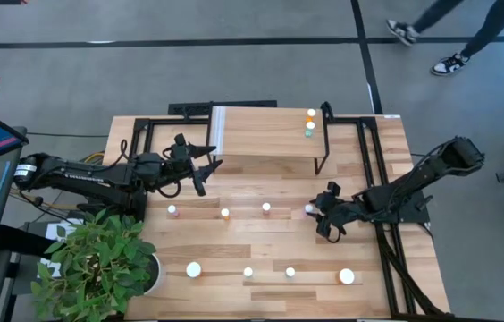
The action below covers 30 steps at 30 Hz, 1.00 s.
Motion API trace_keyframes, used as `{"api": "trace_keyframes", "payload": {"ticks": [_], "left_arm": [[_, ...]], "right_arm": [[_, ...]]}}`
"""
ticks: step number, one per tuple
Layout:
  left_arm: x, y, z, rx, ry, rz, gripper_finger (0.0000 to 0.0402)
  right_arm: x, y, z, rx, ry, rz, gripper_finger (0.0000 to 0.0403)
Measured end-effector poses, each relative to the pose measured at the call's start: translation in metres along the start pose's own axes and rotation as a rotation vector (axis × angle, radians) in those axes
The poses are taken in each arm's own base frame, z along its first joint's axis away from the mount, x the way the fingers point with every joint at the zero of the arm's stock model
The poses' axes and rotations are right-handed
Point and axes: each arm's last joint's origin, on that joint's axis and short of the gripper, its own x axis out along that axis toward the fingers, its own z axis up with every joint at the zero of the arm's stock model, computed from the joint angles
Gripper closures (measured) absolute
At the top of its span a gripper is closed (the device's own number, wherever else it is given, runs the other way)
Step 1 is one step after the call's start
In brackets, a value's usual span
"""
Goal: Pick and place medicine bottles onto shelf by color
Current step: Put the right pink pill bottle on the shelf
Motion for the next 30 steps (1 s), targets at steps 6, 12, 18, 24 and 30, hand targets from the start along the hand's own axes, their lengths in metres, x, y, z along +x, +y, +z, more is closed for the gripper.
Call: {"api": "trace_keyframes", "payload": {"ticks": [6, 12, 18, 24, 30], "left_arm": [[0.000, 0.000, 0.000, 0.000, 0.001, 0.000, 0.0187], [0.000, 0.000, 0.000, -0.001, 0.001, 0.000, 0.0187], [0.000, 0.000, 0.000, -0.001, 0.001, 0.000, 0.0187], [0.000, 0.000, 0.000, -0.002, 0.001, 0.000, 0.0187], [0.000, 0.000, -0.001, 0.001, 0.007, 0.000, 0.0187]], "right_arm": [[0.000, 0.000, 0.001, 0.003, -0.006, 0.004, 0.0239], [-0.001, 0.001, 0.003, 0.005, -0.014, 0.008, 0.0285], [-0.006, 0.012, 0.028, -0.059, -0.078, 0.034, 0.0298], [-0.013, 0.014, 0.067, -0.114, -0.158, 0.013, 0.0299], [-0.032, -0.013, 0.097, -0.078, -0.237, -0.093, 0.0299]]}}
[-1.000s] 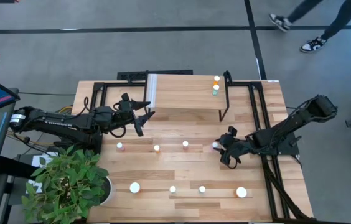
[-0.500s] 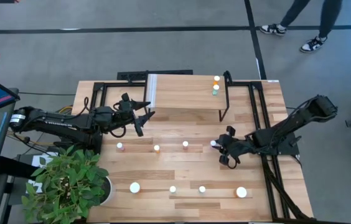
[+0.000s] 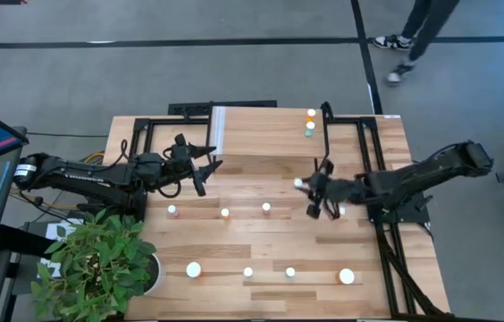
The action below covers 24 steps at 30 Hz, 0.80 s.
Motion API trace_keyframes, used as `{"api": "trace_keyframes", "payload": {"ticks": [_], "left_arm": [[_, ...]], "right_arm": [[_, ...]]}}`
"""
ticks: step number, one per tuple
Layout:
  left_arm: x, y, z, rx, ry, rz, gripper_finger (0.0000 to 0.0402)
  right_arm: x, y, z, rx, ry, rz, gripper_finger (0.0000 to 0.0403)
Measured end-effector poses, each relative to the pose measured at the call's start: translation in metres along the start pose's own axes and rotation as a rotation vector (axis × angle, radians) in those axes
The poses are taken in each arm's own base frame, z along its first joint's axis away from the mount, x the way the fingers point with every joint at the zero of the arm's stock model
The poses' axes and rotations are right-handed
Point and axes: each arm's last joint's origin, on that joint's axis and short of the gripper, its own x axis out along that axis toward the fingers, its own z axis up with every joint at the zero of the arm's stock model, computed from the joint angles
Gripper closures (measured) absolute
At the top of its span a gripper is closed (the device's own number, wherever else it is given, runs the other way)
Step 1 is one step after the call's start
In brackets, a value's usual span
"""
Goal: Pick and place medicine bottles onto shelf by color
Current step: Put the right pink pill bottle on the shelf
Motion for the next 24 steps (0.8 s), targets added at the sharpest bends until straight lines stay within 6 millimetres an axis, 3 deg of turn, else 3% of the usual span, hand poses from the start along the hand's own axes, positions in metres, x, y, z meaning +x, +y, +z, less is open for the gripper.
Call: {"api": "trace_keyframes", "payload": {"ticks": [7, 11, 17, 24], "left_arm": [[0.000, 0.000, 0.000, 0.001, 0.000, 0.001, 0.0187], [0.001, 0.002, 0.000, -0.003, -0.001, 0.016, 0.0187], [0.001, 0.002, 0.000, -0.016, -0.002, 0.022, 0.0187], [0.001, 0.002, 0.000, -0.016, -0.001, 0.022, 0.0187]], "right_arm": [[-0.035, -0.051, 0.021, 0.088, -0.159, -0.123, 0.0300], [-0.048, -0.070, 0.026, 0.149, -0.227, -0.193, 0.0300], [-0.045, -0.082, 0.026, 0.150, -0.217, -0.236, 0.0300], [-0.027, -0.091, 0.023, 0.129, -0.141, -0.277, 0.0300]]}}
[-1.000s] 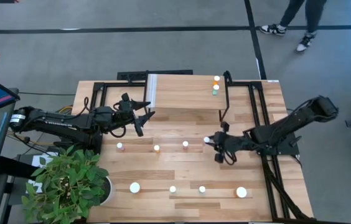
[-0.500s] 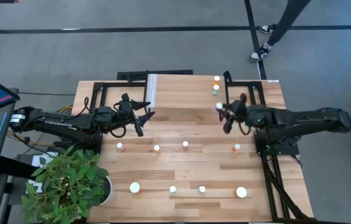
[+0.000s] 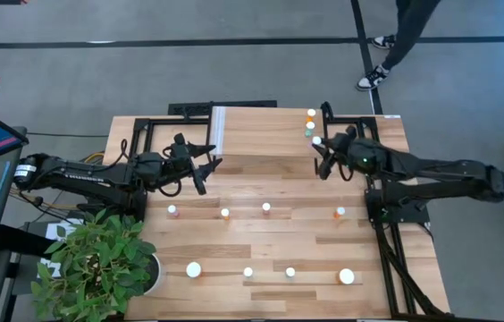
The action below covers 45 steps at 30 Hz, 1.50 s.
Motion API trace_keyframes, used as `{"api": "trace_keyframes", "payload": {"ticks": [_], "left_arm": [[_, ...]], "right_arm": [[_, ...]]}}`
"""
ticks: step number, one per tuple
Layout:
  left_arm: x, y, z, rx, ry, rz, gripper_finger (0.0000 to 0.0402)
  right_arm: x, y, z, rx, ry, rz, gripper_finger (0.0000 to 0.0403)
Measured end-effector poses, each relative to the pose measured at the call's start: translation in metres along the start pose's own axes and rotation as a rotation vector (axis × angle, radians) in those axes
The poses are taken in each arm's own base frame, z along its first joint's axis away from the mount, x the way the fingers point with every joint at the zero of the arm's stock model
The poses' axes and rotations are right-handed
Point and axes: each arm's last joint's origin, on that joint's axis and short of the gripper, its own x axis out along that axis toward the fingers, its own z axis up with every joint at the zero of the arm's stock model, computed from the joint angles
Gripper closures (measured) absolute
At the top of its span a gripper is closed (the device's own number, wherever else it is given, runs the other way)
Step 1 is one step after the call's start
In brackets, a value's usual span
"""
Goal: Pick and place medicine bottles onto shelf by color
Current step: Put the right pink pill bottle on the shelf
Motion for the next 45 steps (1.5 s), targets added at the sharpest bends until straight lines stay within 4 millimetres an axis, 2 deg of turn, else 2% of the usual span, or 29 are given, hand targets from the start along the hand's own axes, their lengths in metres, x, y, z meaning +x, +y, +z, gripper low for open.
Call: {"api": "trace_keyframes", "payload": {"ticks": [13, 23, 31, 36, 42, 45], "left_arm": [[0.000, 0.000, 0.000, 0.003, 0.000, 0.005, 0.0187], [0.000, 0.000, 0.000, 0.003, 0.000, 0.006, 0.0187], [0.000, 0.000, 0.000, 0.008, 0.000, 0.006, 0.0187], [0.000, 0.000, 0.000, 0.008, 0.001, 0.007, 0.0187], [0.000, 0.000, -0.001, 0.012, 0.008, 0.007, 0.0187], [0.000, 0.000, -0.002, 0.015, 0.016, 0.007, 0.0187]], "right_arm": [[0.030, -0.012, -0.011, 0.020, 0.121, 0.022, 0.0297], [0.035, -0.013, -0.013, 0.019, 0.137, 0.012, 0.0244], [0.034, -0.014, -0.004, 0.027, 0.112, 0.013, 0.0207], [0.028, -0.015, 0.009, 0.000, 0.149, 0.012, 0.0195], [0.011, -0.017, 0.031, -0.025, 0.207, 0.027, 0.0194], [-0.003, -0.014, 0.035, -0.028, 0.198, 0.060, 0.0198]]}}
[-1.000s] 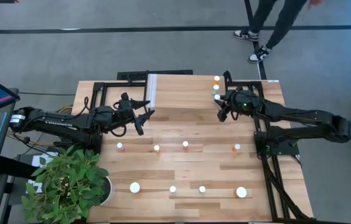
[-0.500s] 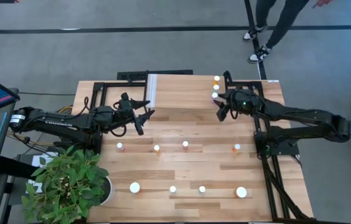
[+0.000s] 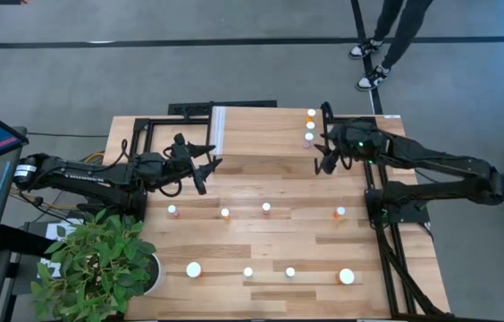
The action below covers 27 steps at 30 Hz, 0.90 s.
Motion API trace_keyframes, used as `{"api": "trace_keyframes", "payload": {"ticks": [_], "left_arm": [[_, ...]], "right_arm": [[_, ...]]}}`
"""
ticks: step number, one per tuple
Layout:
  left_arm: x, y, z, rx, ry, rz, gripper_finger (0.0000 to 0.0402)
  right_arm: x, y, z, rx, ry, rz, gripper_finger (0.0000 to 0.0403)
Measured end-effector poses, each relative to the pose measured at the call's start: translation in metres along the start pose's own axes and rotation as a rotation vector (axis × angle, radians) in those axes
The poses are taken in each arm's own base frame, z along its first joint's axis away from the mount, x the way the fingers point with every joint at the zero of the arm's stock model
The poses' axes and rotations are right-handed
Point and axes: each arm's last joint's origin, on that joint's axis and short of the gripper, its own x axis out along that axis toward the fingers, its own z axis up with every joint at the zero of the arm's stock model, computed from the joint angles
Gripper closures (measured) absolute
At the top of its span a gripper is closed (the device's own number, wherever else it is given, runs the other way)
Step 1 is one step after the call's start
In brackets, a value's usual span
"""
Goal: Pick and place medicine bottles onto shelf by color
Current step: Put the right pink pill bottle on the shelf
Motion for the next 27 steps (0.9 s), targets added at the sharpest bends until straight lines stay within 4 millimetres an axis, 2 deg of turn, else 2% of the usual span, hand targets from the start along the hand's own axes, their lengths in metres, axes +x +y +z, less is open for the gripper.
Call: {"api": "trace_keyframes", "payload": {"ticks": [6, 10, 20, 27], "left_arm": [[0.000, 0.000, -0.001, -0.002, 0.005, 0.000, 0.0187], [0.000, 0.000, 0.000, -0.004, 0.004, 0.001, 0.0187], [0.000, 0.000, 0.000, -0.010, 0.004, 0.000, 0.0187], [0.000, 0.000, 0.000, -0.025, 0.004, 0.000, 0.0187]], "right_arm": [[-0.030, 0.009, -0.009, 0.029, -0.018, 0.104, 0.0206], [-0.041, 0.018, -0.027, 0.038, -0.029, 0.201, 0.0207], [-0.043, 0.043, -0.078, 0.025, -0.061, 0.427, 0.0212], [-0.044, 0.049, -0.086, 0.012, -0.127, 0.450, 0.0216]]}}
